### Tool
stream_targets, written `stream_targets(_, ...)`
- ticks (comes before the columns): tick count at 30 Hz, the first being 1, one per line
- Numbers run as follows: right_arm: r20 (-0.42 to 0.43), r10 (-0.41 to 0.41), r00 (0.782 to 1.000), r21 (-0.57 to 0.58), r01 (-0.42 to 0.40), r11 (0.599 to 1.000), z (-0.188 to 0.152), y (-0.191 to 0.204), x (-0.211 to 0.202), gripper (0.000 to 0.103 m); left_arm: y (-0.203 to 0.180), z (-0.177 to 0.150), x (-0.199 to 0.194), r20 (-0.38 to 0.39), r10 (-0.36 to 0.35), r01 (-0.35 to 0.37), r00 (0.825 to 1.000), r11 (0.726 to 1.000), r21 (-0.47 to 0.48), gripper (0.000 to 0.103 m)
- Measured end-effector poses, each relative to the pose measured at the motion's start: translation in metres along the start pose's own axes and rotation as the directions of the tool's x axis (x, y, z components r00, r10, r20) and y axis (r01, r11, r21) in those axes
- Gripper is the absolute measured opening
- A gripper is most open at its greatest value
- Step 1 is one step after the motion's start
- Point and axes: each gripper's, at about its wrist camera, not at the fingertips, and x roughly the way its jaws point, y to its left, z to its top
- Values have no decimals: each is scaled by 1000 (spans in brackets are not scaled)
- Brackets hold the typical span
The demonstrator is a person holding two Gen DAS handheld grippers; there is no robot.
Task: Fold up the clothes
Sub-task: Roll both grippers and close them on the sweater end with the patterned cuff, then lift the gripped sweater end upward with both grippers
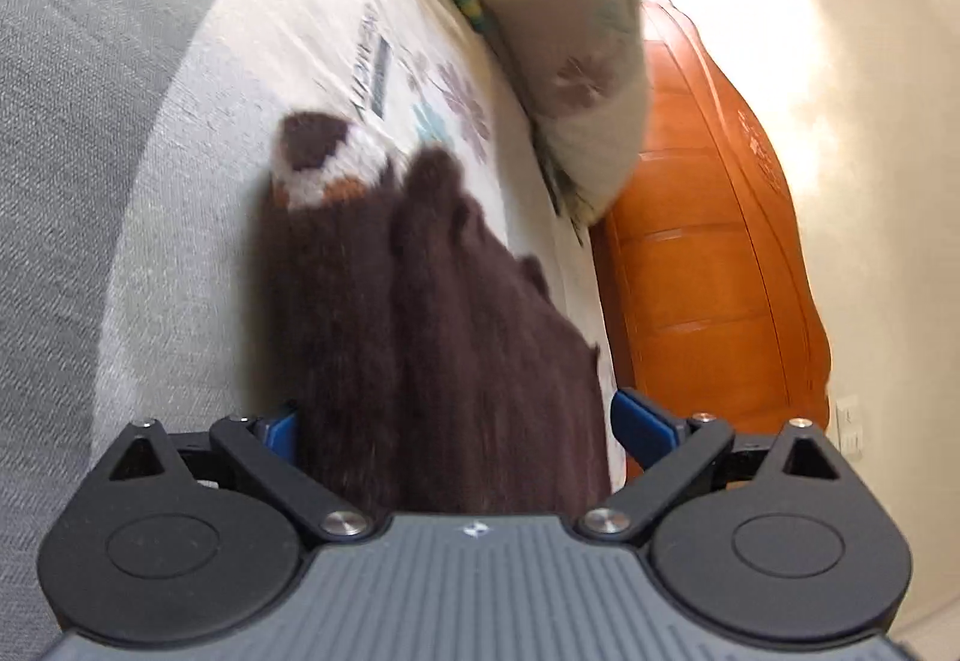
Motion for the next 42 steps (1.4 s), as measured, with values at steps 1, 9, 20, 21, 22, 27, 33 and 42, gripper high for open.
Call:
stream_targets(1,-5,-2,1000,1,2,1000,0,0,1,103,2,3,0,-4,2,-2,1000,1000,-11,93)
stream_targets(9,4,-14,1000,-52,14,999,4,11,2,103,-2,37,22,-39,165,-164,985,986,26,60)
stream_targets(20,-27,-91,996,-481,66,874,-16,90,39,103,4,31,18,9,213,-213,977,977,22,38)
stream_targets(21,-27,-97,995,-518,69,853,-19,99,42,103,3,31,19,10,218,-218,976,976,24,38)
stream_targets(22,-24,-106,994,-553,75,830,-21,107,45,103,2,30,18,13,222,-222,975,975,24,38)
stream_targets(27,34,-220,975,-667,186,722,-30,138,66,103,-1,29,18,25,240,-241,970,970,29,38)
stream_targets(33,178,-366,914,-725,373,579,-45,158,80,103,-3,26,17,46,245,-247,968,968,33,38)
stream_targets(42,345,-510,788,-751,558,354,-64,181,105,99,-5,26,18,46,251,-253,967,967,33,38)
